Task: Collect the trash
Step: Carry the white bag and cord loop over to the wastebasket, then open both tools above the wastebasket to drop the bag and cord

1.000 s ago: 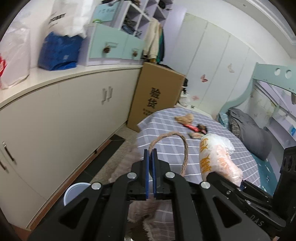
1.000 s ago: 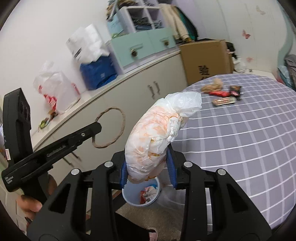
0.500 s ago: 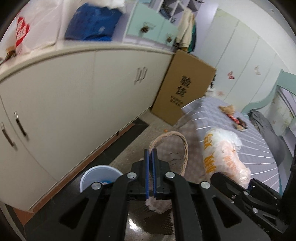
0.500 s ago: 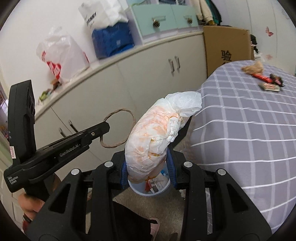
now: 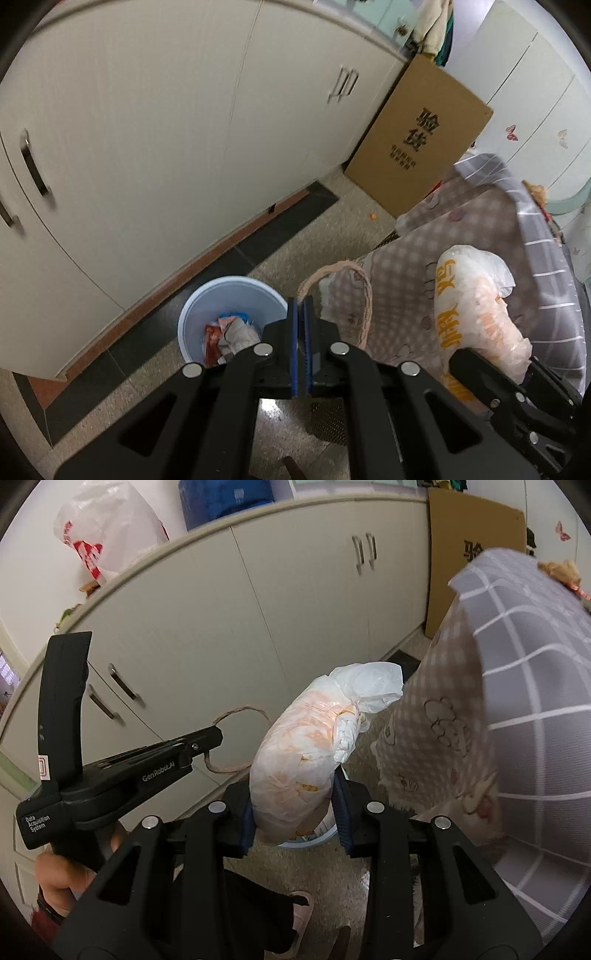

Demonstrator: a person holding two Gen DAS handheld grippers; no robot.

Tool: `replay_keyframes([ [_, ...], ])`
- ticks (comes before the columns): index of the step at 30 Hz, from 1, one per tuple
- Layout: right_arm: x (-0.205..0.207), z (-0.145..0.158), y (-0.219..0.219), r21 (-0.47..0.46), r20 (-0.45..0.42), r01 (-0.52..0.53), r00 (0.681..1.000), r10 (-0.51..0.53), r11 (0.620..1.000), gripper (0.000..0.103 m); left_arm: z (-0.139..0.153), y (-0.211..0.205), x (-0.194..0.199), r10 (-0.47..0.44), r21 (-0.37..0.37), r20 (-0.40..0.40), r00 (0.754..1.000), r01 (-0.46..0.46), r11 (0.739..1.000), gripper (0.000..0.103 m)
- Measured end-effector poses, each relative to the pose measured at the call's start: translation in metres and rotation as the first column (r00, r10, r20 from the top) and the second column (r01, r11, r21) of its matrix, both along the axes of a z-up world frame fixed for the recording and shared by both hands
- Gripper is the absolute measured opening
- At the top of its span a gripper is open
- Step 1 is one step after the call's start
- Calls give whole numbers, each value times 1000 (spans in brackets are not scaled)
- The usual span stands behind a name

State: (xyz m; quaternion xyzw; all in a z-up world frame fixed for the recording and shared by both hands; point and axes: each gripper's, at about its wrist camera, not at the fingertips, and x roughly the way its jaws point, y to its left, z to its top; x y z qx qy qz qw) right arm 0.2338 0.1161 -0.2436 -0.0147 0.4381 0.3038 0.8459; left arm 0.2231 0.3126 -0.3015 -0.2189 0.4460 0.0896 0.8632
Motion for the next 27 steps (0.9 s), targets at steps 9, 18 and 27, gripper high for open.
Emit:
replay_keyframes([
  [9, 16, -38, 5, -60, -50, 14, 999, -17, 998, 34, -46, 0, 22, -20, -28, -88, 996, 18, 999, 3],
  [18, 26, -73, 8, -106, -89, 22, 996, -31, 994, 34, -87, -1, 38, -30, -53, -171, 985, 21, 998, 3],
  [27, 39, -99, 11, -115, -119, 28, 992, -42, 993, 34, -114, -1, 42, -39, -90, -221, 975, 19, 996, 3],
])
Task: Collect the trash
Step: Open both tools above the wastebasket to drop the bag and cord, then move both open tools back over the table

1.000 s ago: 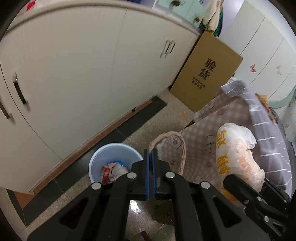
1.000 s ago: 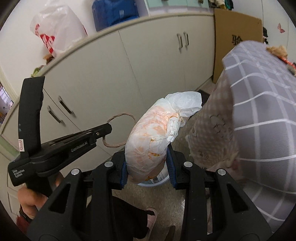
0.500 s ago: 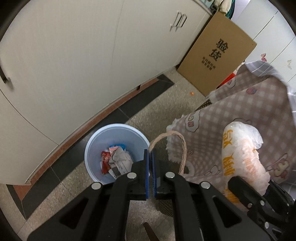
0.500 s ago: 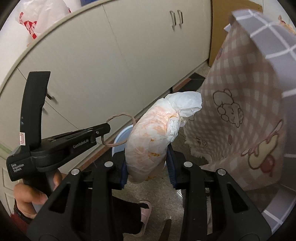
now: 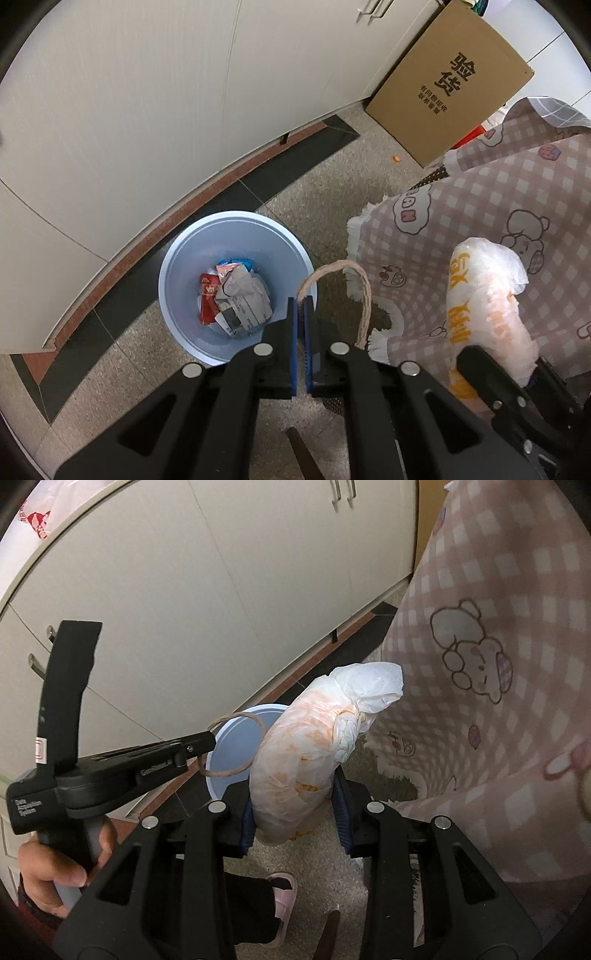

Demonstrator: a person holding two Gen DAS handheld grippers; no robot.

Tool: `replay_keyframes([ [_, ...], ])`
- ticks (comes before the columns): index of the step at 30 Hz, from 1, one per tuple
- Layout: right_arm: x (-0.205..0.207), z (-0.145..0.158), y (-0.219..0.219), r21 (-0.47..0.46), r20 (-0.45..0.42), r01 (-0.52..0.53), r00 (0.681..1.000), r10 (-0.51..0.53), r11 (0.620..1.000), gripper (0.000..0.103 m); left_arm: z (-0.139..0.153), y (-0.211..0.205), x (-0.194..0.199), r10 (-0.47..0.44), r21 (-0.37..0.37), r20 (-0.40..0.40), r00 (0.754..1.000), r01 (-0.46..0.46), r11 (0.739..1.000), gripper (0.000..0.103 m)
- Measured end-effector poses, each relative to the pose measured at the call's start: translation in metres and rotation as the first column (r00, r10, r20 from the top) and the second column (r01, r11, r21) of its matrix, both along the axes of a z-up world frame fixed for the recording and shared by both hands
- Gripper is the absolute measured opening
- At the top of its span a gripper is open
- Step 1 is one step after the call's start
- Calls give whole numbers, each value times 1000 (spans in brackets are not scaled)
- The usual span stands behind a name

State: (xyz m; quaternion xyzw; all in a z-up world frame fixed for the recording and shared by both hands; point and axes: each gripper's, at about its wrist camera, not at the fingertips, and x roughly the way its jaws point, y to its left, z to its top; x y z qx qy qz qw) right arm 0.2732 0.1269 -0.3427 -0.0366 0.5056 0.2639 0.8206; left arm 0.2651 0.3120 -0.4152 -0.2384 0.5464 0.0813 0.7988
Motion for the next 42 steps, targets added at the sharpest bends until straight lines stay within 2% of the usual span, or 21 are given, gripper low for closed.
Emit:
replay_keyframes([
  [11, 5, -19, 9, -11, -34, 8, 999, -8, 1000, 34, -26, 13, 14, 43, -19, -65, 997, -44, 999, 4],
  [12, 5, -20, 9, -10, -37, 8, 999, -9, 1000, 34, -28, 15, 15, 50, -25, -72, 996, -52, 998, 13],
  [13, 6, -20, 10, -8, -42, 9, 999, -9, 1000, 34, -31, 17, 16, 62, -34, -85, 994, -65, 997, 39],
  [15, 8, -23, 12, -9, -48, 10, 999, -11, 1000, 34, -33, 24, 15, 99, -30, -90, 991, -102, 994, 59],
  [25, 11, -35, 37, 31, -88, -21, 996, 24, 999, 34, -15, 41, -7, 156, 37, -51, 986, -154, 987, 61],
  [35, 15, -26, 69, 68, -62, -73, 995, 77, 995, 37, 23, 69, -34, 251, 99, 30, 968, -253, 962, 63],
  [38, 17, -18, 79, 95, -33, -90, 995, 94, 991, 48, 40, 77, -44, 287, 138, 63, 956, -293, 946, 66],
  [39, 18, -16, 83, 106, -28, -94, 995, 98, 990, 60, 45, 80, -48, 302, 148, 74, 951, -310, 939, 66],
  [40, 17, -14, 84, 116, -26, -99, 994, 102, 988, 66, 49, 82, -50, 312, 154, 82, 946, -322, 934, 67],
  [42, 17, -7, 90, 123, -7, -97, 995, 98, 988, 67, 57, 85, -55, 330, 158, 98, 939, -342, 926, 68],
])
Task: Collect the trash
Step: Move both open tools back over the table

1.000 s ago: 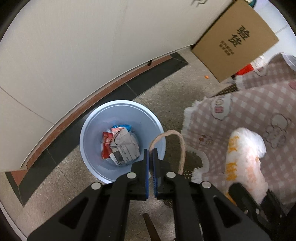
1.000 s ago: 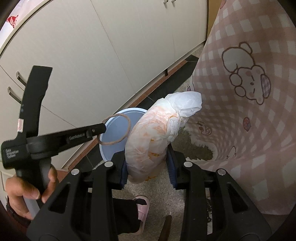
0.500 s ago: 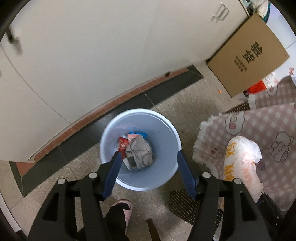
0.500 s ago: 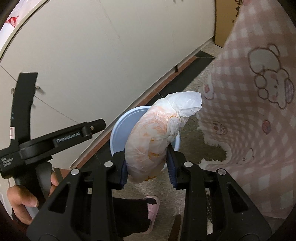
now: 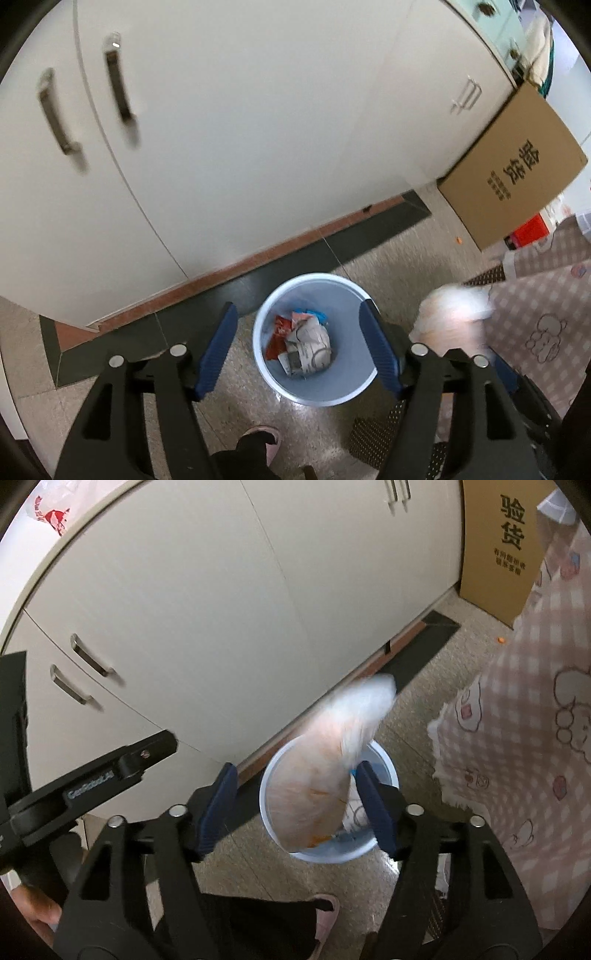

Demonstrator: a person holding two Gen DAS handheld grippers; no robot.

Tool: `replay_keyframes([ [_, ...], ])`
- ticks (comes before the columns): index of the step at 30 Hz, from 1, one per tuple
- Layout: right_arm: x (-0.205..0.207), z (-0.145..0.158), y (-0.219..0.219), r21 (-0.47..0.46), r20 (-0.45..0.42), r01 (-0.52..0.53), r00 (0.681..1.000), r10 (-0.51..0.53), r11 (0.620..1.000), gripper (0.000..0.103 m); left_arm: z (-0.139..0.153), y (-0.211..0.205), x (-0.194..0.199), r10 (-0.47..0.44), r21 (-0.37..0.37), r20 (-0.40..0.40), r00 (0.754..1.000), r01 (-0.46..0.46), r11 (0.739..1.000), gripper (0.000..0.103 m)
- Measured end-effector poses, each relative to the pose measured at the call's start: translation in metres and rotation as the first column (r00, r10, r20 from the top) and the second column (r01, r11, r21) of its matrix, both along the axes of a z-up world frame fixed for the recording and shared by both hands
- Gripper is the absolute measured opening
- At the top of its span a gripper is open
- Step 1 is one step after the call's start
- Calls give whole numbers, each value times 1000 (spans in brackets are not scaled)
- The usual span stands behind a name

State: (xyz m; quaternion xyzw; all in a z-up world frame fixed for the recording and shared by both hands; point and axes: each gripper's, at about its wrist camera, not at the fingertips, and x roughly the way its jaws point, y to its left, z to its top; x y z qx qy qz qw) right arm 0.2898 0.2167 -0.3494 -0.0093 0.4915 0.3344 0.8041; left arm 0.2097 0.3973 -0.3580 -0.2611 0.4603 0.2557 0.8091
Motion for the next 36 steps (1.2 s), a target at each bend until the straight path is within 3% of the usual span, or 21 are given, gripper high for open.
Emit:
replay_keyframes([
  [8, -15, 33, -16, -12, 56, -1, 998, 2, 1000, 67, 33, -7, -15, 28, 37, 49, 998, -30, 999, 68],
  [16, -44, 107, -57, 33, 153, 20, 988, -24, 999, 67, 96, -46, -24, -16, 126, 147, 989, -2, 992, 68],
  [20, -59, 150, -91, 119, 187, 51, 980, -73, 992, 69, 138, -80, -30, -75, 166, 223, 972, 38, 985, 71],
  [26, -82, 192, -132, 178, 246, 87, 961, -130, 980, 70, 184, -130, -38, -154, 227, 293, 943, 88, 970, 73],
  [36, -105, 234, -194, 287, 285, 106, 939, -191, 952, 71, 228, -186, -55, -225, 273, 368, 902, 127, 954, 76],
])
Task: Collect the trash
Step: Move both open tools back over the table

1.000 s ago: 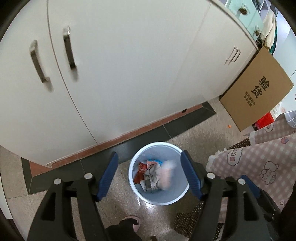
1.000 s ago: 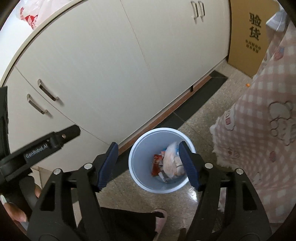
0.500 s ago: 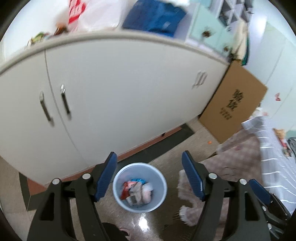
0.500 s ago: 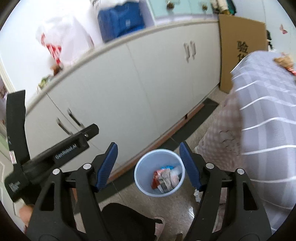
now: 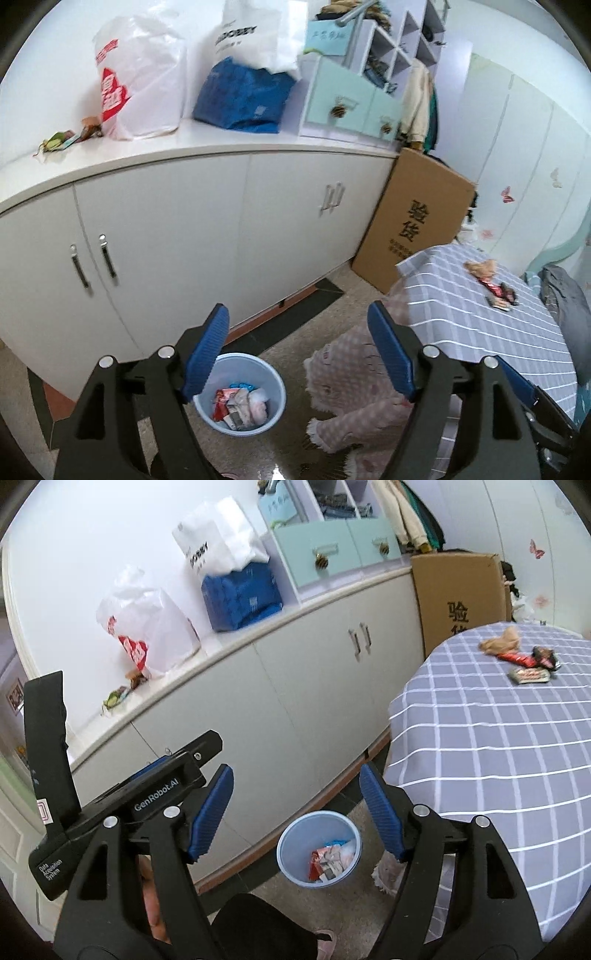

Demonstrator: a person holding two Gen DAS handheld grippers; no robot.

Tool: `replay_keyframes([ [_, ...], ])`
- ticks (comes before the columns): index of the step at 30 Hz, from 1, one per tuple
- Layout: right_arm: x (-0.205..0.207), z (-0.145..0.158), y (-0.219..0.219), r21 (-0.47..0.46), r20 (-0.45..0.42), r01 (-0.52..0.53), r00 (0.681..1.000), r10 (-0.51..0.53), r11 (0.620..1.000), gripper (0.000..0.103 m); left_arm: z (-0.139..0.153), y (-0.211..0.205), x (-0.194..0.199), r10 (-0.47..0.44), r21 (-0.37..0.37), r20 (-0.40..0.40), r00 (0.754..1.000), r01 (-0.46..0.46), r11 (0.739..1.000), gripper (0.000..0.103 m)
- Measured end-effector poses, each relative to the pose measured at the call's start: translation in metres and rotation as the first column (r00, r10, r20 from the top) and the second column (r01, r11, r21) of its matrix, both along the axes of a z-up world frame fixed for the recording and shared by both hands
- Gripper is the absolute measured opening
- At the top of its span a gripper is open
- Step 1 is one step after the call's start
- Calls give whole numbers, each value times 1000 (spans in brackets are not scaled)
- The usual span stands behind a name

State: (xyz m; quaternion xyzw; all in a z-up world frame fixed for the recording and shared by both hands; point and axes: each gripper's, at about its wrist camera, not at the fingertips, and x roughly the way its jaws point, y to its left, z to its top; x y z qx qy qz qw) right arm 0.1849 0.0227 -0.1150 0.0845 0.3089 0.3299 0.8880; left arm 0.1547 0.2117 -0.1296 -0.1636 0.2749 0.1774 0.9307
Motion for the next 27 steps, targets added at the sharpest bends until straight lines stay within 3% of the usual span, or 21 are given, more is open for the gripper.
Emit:
replay_keyframes([
  [10, -1, 15, -63, 47, 32, 116, 993, -117, 992, 72, 15, -59, 18, -118, 35, -8, 993, 118, 992, 77],
  [27, 13, 2, -145, 91, -5, 263, 965, -264, 960, 72, 7, -138, 63, -301, 54, -112, 947, 309, 950, 77],
])
